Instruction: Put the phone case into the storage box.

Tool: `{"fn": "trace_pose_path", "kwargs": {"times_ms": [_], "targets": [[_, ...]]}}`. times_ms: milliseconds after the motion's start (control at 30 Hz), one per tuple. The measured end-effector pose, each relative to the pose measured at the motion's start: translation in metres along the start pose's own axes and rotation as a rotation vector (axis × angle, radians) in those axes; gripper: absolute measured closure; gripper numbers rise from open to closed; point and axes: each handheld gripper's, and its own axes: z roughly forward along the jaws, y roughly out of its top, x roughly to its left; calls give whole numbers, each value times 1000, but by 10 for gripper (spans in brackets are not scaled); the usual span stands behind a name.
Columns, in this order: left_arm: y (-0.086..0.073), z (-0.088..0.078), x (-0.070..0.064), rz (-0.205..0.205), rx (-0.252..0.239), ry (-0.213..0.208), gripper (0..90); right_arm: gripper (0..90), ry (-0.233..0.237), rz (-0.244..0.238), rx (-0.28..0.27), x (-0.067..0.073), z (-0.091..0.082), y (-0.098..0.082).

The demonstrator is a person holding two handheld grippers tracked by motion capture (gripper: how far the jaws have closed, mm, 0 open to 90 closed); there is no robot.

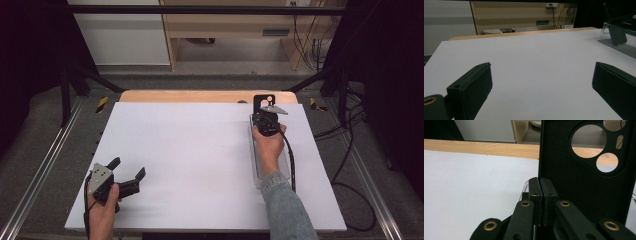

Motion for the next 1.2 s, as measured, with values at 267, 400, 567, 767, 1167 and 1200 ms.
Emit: {"fn": "trace_pose_path", "kwargs": {"times_ms": [267, 400, 567, 767, 1167, 1200], "targets": [[0, 0, 0, 1, 1, 1, 28, 860, 1, 3, 6, 0, 0, 0], [0, 0, 0, 0, 1, 2, 28, 838, 6, 7, 1, 0, -1, 1], [0, 0, 0, 2, 2, 3, 28, 824, 12, 13, -6, 1, -4, 1], [0, 0, 0, 1, 2, 3, 28, 813, 9, -6, -16, 1, -9, 4], [0, 0, 0, 3, 4, 5, 28, 822, 7, -14, -32, -1, -16, 7], [0, 0, 0, 1, 3, 6, 28, 823, 7, -12, -31, -1, -16, 7]]}}
